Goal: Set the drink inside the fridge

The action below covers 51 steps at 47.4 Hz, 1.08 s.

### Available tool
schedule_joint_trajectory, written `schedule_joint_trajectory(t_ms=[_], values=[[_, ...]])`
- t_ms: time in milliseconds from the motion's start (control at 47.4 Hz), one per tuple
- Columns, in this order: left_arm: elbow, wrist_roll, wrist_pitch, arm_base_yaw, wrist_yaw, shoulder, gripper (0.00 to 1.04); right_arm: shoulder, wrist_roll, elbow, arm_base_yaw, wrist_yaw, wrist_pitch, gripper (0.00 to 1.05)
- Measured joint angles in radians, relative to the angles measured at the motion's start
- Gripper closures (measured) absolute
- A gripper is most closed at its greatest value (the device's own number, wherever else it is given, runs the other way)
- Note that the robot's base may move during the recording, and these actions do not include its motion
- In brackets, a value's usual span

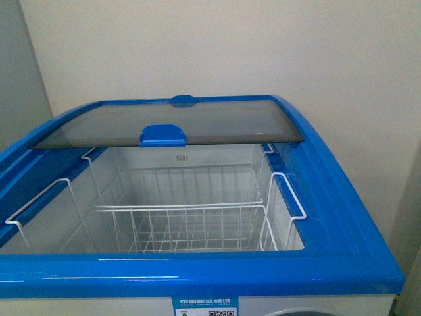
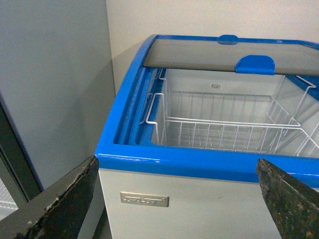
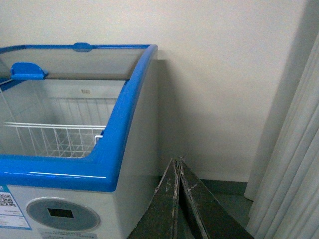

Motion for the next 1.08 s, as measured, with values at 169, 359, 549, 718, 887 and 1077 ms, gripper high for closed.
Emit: schedule_joint_trajectory(t_ms=[169, 359, 549, 718, 887, 1077], values=[[0.0, 0.0, 0.0, 0.0, 0.0, 0.0, 0.08, 0.0, 0.0, 0.0, 0.0, 0.0, 0.0, 0.98], [0.0, 0.0, 0.0, 0.0, 0.0, 0.0, 0.08, 0.0, -0.001, 0.0, 0.0, 0.0, 0.0, 0.65], [0.0, 0.0, 0.0, 0.0, 0.0, 0.0, 0.08, -0.001, -0.001, 0.0, 0.0, 0.0, 0.0, 0.27], [0.0, 0.0, 0.0, 0.0, 0.0, 0.0, 0.08, -0.001, -0.001, 0.0, 0.0, 0.0, 0.0, 0.07], [0.0, 0.0, 0.0, 0.0, 0.0, 0.0, 0.08, -0.001, -0.001, 0.0, 0.0, 0.0, 0.0, 0.07], [0.0, 0.0, 0.0, 0.0, 0.0, 0.0, 0.08, -0.001, -0.001, 0.0, 0.0, 0.0, 0.0, 0.07]])
